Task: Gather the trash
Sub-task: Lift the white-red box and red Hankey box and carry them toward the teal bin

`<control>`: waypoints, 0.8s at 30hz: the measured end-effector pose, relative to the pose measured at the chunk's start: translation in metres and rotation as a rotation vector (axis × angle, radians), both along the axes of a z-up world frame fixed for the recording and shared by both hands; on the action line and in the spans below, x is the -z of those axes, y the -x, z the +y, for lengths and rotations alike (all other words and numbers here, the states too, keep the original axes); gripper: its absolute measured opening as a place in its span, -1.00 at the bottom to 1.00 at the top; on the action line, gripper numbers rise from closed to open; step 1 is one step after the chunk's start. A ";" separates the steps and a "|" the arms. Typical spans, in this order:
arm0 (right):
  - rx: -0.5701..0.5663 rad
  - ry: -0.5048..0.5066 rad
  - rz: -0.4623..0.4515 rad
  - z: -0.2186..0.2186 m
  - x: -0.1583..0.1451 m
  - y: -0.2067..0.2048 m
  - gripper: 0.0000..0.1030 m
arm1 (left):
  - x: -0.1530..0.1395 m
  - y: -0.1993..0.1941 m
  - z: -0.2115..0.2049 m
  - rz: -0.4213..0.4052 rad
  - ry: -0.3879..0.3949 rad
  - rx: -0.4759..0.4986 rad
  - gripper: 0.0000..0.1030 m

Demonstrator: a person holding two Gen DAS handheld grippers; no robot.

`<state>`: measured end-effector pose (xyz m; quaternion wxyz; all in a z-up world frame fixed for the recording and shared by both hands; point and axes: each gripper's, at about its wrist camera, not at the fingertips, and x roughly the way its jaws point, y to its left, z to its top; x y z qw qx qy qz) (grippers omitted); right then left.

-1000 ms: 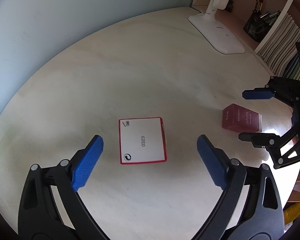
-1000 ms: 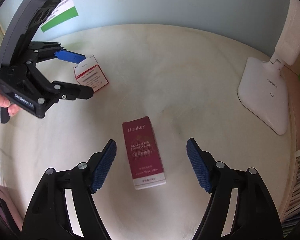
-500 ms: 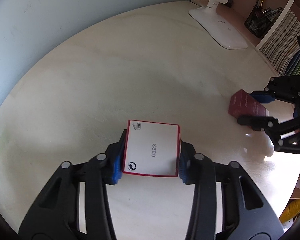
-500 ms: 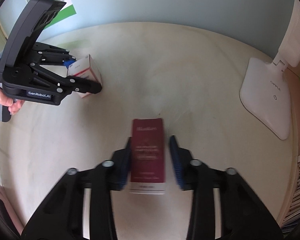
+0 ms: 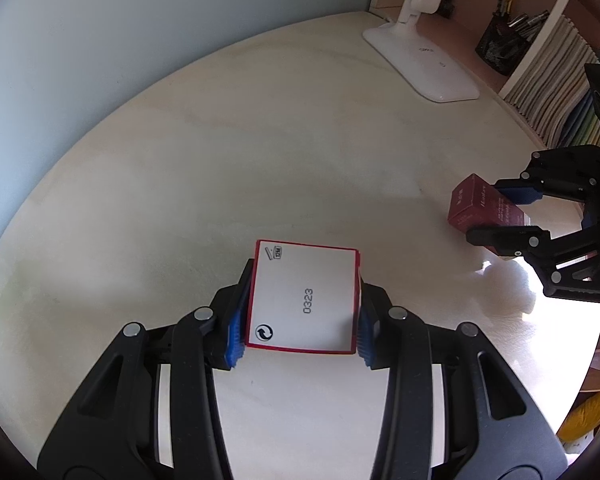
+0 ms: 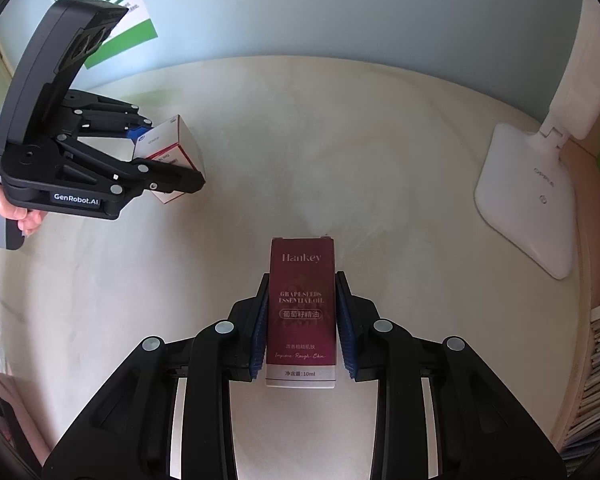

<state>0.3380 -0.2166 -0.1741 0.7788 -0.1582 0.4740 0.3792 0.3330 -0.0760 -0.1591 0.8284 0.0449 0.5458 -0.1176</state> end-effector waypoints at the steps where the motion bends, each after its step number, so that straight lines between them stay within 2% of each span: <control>1: 0.003 -0.005 -0.003 0.000 -0.002 0.002 -0.40 | -0.003 0.002 -0.001 -0.007 -0.005 0.004 -0.23; 7: 0.037 -0.008 -0.029 -0.005 -0.016 0.021 -0.40 | -0.019 0.026 -0.003 -0.042 -0.003 0.034 -0.23; 11: 0.084 -0.013 -0.054 -0.007 -0.031 0.048 -0.40 | -0.029 0.050 -0.005 -0.066 0.001 0.083 -0.23; 19: 0.263 -0.015 -0.083 -0.009 -0.049 0.139 -0.40 | -0.044 0.124 -0.019 -0.099 -0.003 0.276 -0.23; 24: 0.399 -0.030 -0.090 -0.027 -0.056 0.209 -0.40 | -0.047 0.170 -0.041 -0.088 -0.008 0.413 -0.23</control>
